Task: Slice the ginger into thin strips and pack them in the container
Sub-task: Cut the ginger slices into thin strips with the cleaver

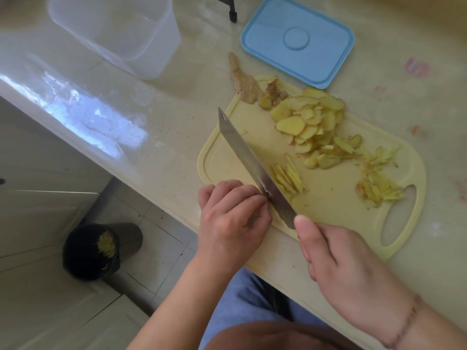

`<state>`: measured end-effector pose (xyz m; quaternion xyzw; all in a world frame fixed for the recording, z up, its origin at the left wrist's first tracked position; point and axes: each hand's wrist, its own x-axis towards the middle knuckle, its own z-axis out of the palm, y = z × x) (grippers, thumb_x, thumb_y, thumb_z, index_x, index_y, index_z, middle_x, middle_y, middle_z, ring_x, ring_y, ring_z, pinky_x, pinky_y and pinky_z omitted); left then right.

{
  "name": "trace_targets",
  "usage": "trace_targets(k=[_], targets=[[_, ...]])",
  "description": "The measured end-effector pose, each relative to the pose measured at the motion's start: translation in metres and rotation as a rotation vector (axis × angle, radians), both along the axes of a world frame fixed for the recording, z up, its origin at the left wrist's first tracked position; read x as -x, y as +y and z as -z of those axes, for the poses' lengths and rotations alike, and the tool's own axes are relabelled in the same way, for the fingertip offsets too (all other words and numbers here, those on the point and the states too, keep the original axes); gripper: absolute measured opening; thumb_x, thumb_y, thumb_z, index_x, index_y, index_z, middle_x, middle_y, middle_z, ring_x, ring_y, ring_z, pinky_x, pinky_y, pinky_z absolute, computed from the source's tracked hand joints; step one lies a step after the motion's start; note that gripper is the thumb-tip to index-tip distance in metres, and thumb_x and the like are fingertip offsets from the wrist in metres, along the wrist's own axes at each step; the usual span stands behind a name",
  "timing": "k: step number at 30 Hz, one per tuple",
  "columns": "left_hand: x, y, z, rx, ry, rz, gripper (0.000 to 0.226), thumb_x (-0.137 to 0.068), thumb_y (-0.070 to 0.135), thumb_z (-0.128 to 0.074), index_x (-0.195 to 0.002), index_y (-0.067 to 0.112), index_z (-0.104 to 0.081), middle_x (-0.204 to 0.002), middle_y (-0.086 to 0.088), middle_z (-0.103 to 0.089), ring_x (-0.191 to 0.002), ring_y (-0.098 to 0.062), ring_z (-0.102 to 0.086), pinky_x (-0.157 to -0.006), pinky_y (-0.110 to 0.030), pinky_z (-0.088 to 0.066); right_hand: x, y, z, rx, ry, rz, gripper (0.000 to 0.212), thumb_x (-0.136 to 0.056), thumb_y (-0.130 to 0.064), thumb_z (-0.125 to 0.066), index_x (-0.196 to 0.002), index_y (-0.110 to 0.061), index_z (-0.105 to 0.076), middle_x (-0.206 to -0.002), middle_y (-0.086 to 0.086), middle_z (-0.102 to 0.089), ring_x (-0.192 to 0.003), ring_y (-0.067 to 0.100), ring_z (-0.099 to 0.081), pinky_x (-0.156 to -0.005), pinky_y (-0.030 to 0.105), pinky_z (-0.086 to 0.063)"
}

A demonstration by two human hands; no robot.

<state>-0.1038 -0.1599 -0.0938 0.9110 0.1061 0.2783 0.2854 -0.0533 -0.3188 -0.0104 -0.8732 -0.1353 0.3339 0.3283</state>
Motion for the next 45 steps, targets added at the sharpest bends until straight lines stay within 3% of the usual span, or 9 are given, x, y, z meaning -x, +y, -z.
trace_targets(k=[3,9,20,24,28,32,38,41,45], targets=[[0.001,0.0,-0.001,0.014,-0.001,0.0,0.011,-0.078,0.006,-0.079,-0.069,0.012,-0.074,-0.081,0.006,-0.072,-0.081,-0.021,-0.066,-0.071,-0.044,-0.043,0.0,-0.005,-0.004,-0.036,0.049,0.016,0.072,-0.078,-0.076,-0.016,-0.059,-0.012,-0.041,-0.043,-0.006,-0.046,-0.042,0.012,-0.041,-0.049,0.027,-0.031],[0.002,-0.001,-0.001,0.042,-0.008,-0.016,0.008,-0.076,0.006,-0.076,-0.07,0.01,-0.073,-0.08,0.003,-0.07,-0.083,-0.021,-0.064,-0.072,-0.043,-0.043,0.011,-0.013,-0.006,-0.001,0.045,0.019,0.069,-0.075,-0.081,-0.015,-0.073,-0.02,-0.046,-0.049,0.001,-0.046,-0.046,0.012,-0.037,-0.054,0.039,-0.037],[0.001,-0.001,0.002,-0.007,-0.001,-0.001,0.009,-0.073,0.004,-0.077,-0.069,0.01,-0.072,-0.08,0.002,-0.069,-0.083,-0.023,-0.064,-0.072,-0.042,-0.044,0.009,-0.006,0.006,-0.024,-0.021,0.035,0.071,-0.08,-0.076,-0.013,-0.052,-0.018,-0.042,-0.049,-0.006,-0.053,-0.048,0.013,-0.05,-0.057,0.037,-0.041],[0.006,0.003,-0.006,0.246,-0.106,-0.075,0.005,-0.075,-0.002,-0.06,-0.077,0.001,-0.063,-0.089,-0.007,-0.06,-0.084,-0.024,-0.061,-0.077,-0.032,-0.05,0.014,-0.01,-0.002,-0.08,0.041,0.054,0.074,-0.08,-0.076,-0.016,-0.055,-0.012,-0.044,-0.05,-0.003,-0.054,-0.047,0.012,-0.049,-0.057,0.034,-0.041],[0.004,0.011,-0.012,0.586,-0.099,-0.37,0.032,-0.072,0.001,-0.044,-0.099,0.015,-0.054,-0.102,-0.007,-0.051,-0.096,-0.035,-0.055,-0.091,-0.041,-0.05,0.015,-0.003,-0.007,-0.079,0.115,0.085,0.07,-0.08,-0.073,-0.016,-0.052,-0.015,-0.043,-0.044,-0.002,-0.05,-0.047,0.007,-0.047,-0.064,0.034,-0.042],[-0.005,0.003,-0.012,0.239,0.203,-0.285,0.028,-0.076,0.001,-0.064,-0.102,0.01,-0.064,-0.11,-0.001,-0.055,-0.108,-0.019,-0.048,-0.097,-0.017,-0.035,0.01,-0.008,-0.007,-0.068,0.147,0.134,0.065,-0.074,-0.071,-0.017,-0.054,-0.016,-0.045,-0.046,-0.001,-0.05,-0.047,0.011,-0.049,-0.062,0.034,-0.044],[-0.009,-0.001,-0.013,0.102,0.408,-0.244,0.03,-0.079,-0.001,-0.069,-0.106,0.012,-0.068,-0.117,0.0,-0.054,-0.117,-0.021,-0.036,-0.1,-0.033,-0.031,0.007,-0.073,-0.009,-0.033,0.239,0.26,0.061,-0.083,-0.066,-0.025,-0.057,-0.013,-0.044,-0.04,-0.003,-0.046,-0.033,0.004,-0.039,-0.046,0.021,-0.031],[-0.011,-0.004,-0.015,0.105,0.435,-0.253,0.03,-0.081,-0.001,-0.067,-0.107,0.013,-0.068,-0.119,0.001,-0.053,-0.119,-0.021,-0.035,-0.102,-0.031,-0.028,0.013,-0.1,-0.007,0.066,0.191,0.314,0.06,-0.093,-0.056,-0.035,-0.049,-0.018,-0.05,-0.04,-0.006,-0.05,-0.039,0.002,-0.042,-0.06,0.03,-0.044],[-0.013,-0.007,-0.02,0.125,0.463,-0.284,0.028,-0.083,0.01,-0.055,-0.108,0.014,-0.067,-0.121,0.001,-0.052,-0.12,-0.021,-0.034,-0.105,-0.032,-0.027,0.027,-0.097,-0.009,0.099,0.024,0.326,0.054,-0.085,-0.071,-0.036,-0.05,-0.03,-0.045,-0.056,-0.003,-0.053,-0.067,0.02,-0.065,-0.069,0.027,-0.045]])
